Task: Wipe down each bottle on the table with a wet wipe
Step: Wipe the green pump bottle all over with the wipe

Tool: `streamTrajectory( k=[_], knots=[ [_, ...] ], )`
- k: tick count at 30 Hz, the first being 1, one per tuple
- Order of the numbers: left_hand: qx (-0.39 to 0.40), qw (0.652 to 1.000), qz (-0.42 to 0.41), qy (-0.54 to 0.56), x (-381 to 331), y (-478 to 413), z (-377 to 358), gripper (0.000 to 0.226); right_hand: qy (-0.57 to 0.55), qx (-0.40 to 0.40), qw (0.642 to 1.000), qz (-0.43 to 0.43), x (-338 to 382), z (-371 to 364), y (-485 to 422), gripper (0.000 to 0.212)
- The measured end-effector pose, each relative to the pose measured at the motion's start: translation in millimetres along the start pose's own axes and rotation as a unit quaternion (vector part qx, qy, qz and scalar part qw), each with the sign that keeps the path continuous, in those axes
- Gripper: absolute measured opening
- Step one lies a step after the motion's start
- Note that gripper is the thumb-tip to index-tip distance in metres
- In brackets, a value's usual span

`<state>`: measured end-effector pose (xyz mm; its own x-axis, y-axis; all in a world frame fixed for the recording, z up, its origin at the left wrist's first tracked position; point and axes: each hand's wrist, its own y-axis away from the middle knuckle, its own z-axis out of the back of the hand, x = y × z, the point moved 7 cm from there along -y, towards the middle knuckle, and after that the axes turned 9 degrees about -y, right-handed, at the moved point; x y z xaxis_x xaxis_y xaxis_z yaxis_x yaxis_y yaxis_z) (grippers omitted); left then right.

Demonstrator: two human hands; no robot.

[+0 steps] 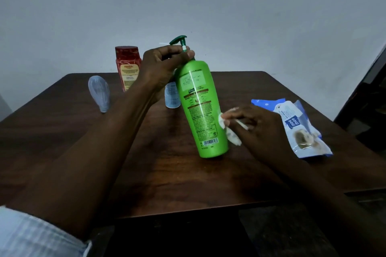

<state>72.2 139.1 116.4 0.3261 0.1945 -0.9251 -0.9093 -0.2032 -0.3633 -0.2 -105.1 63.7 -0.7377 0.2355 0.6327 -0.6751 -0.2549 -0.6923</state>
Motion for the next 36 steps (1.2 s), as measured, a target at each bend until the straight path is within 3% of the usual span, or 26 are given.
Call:
streamTrajectory(
  k=[3,8,13,17,21,28,36],
  knots=[
    [-0.003,1.000,-0.002,0.003,1,0,2,0.041,-0.019,-0.026,0.999,0.023,10,-8,-20,0.013],
    [-0.013,0.999,0.006,0.043,7,2,8,0.034,0.091,0.031,0.988,0.120,24,-23,19,0.020],
    [-0.009,0.999,-0.001,0.042,7,3,8,0.031,0.080,0.036,0.992,0.091,16,-7,31,0.020],
    [-0.014,0.999,-0.004,0.040,4,5,8,0.027,0.030,-0.027,0.999,0.037,16,-9,-10,0.015],
    [-0.029,1.000,-0.007,0.008,0,5,8,0.038,0.036,-0.063,0.993,0.091,33,-23,-49,0.013],
    [-0.047,0.999,-0.015,-0.003,-6,10,8,0.028,0.153,0.057,0.972,0.172,36,-38,24,0.021],
    [-0.027,0.999,-0.022,-0.002,-19,14,-7,0.031,0.057,-0.067,0.993,0.079,23,-4,-38,0.014]
  ],
)
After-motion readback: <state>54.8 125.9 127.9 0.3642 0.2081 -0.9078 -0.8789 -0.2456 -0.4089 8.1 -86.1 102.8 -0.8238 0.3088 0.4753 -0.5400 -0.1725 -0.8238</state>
